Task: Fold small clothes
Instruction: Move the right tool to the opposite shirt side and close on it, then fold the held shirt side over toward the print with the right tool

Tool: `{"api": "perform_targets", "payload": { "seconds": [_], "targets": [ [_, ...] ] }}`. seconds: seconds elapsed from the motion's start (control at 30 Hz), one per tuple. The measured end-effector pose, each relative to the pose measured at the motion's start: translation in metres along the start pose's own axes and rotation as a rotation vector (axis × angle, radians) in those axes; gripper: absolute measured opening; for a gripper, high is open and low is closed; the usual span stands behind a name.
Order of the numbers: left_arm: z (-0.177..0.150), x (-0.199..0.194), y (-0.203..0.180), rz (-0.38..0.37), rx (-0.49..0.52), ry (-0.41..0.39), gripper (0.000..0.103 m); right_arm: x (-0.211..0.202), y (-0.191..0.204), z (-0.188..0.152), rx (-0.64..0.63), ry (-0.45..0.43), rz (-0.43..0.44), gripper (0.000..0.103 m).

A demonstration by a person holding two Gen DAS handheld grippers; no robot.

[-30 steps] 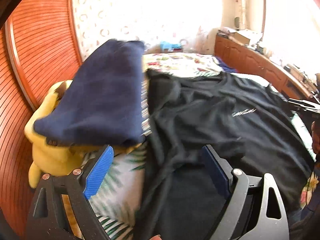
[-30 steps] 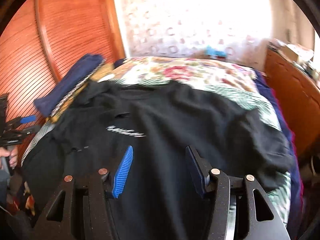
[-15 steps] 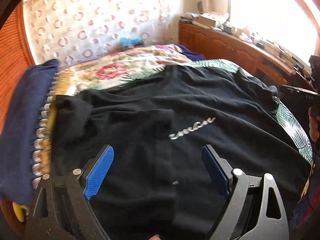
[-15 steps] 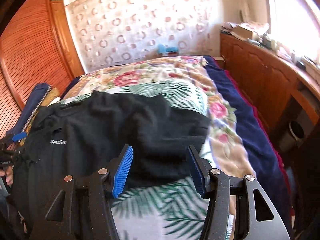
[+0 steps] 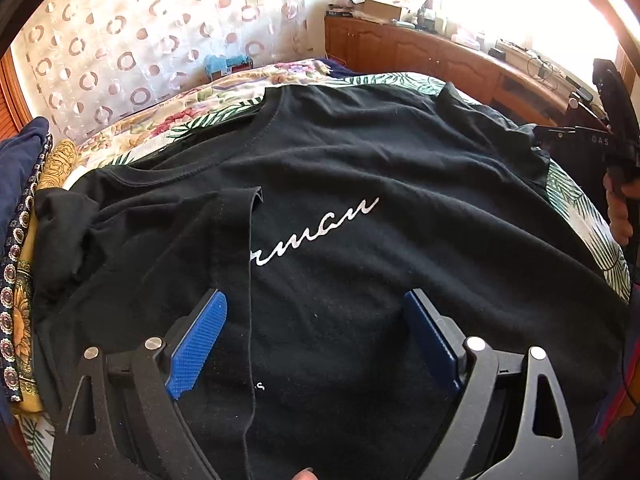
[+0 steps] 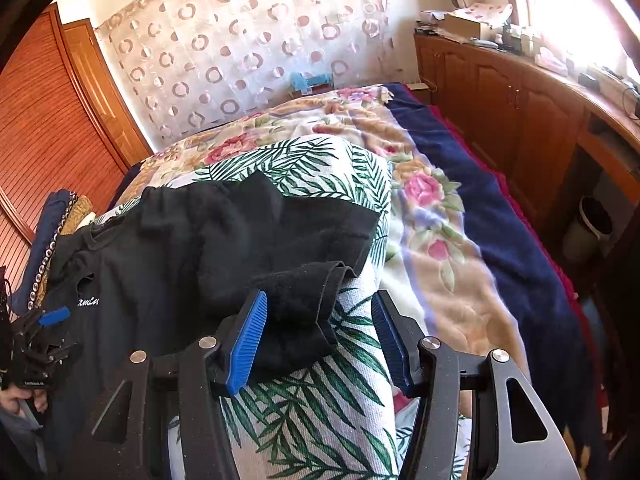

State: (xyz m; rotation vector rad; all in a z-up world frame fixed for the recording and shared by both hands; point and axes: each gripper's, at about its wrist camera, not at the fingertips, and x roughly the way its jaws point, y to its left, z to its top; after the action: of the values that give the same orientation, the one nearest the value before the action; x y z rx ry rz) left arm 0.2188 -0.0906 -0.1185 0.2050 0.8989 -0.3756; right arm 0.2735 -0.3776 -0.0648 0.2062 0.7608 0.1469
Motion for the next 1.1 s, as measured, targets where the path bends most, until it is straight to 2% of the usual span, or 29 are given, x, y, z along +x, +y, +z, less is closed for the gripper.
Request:
{"api": "perform_targets", "payload": {
  "seconds": [0.07,0.13,0.3,0.4,0.43,0.47,0.53,0.67,0.83,0.93,1.03,1.1],
  "targets": [
    [0.000,0.001,-0.001,-0.002,0.000,0.004,0.094,0.002,-0.001,0.002,-0.002,0.002,0.013,0.053],
    [0.000,0.003,-0.004,-0.010,0.010,0.013,0.102,0.005,0.000,0.004,-0.005,0.006,0.024,0.053],
    [0.000,0.003,-0.006,-0.016,0.015,0.017,0.103,0.015,-0.002,0.006,-0.004,0.033,0.037,0.048],
    [-0.001,0.004,-0.007,-0.014,0.016,0.017,0.103,0.018,-0.005,0.007,0.007,0.051,0.032,0.032],
    [-0.001,0.004,-0.007,-0.014,0.015,0.017,0.103,0.017,-0.005,0.008,0.003,0.052,0.032,0.020],
    [-0.001,0.005,-0.007,-0.013,0.014,0.016,0.103,0.014,-0.004,0.009,-0.004,0.049,0.032,0.014],
    [0.000,0.005,-0.007,-0.013,0.014,0.017,0.103,0.006,0.000,0.012,-0.023,0.025,0.036,0.008],
    [0.000,0.006,-0.006,-0.014,0.011,0.017,0.103,-0.013,0.024,0.019,-0.093,-0.043,0.038,0.007],
    [-0.001,-0.004,-0.003,0.018,-0.004,-0.011,0.103,-0.040,0.083,0.025,-0.237,-0.100,0.120,0.006],
    [-0.002,-0.023,0.005,0.008,-0.035,-0.053,0.103,-0.040,0.123,0.023,-0.317,-0.090,0.175,0.007],
    [-0.007,-0.044,0.019,-0.013,-0.079,-0.095,0.103,-0.030,0.163,0.013,-0.390,-0.036,0.244,0.007],
    [-0.010,-0.054,0.025,-0.017,-0.094,-0.106,0.103,-0.021,0.182,0.003,-0.452,0.005,0.268,0.016]
  ]
}}
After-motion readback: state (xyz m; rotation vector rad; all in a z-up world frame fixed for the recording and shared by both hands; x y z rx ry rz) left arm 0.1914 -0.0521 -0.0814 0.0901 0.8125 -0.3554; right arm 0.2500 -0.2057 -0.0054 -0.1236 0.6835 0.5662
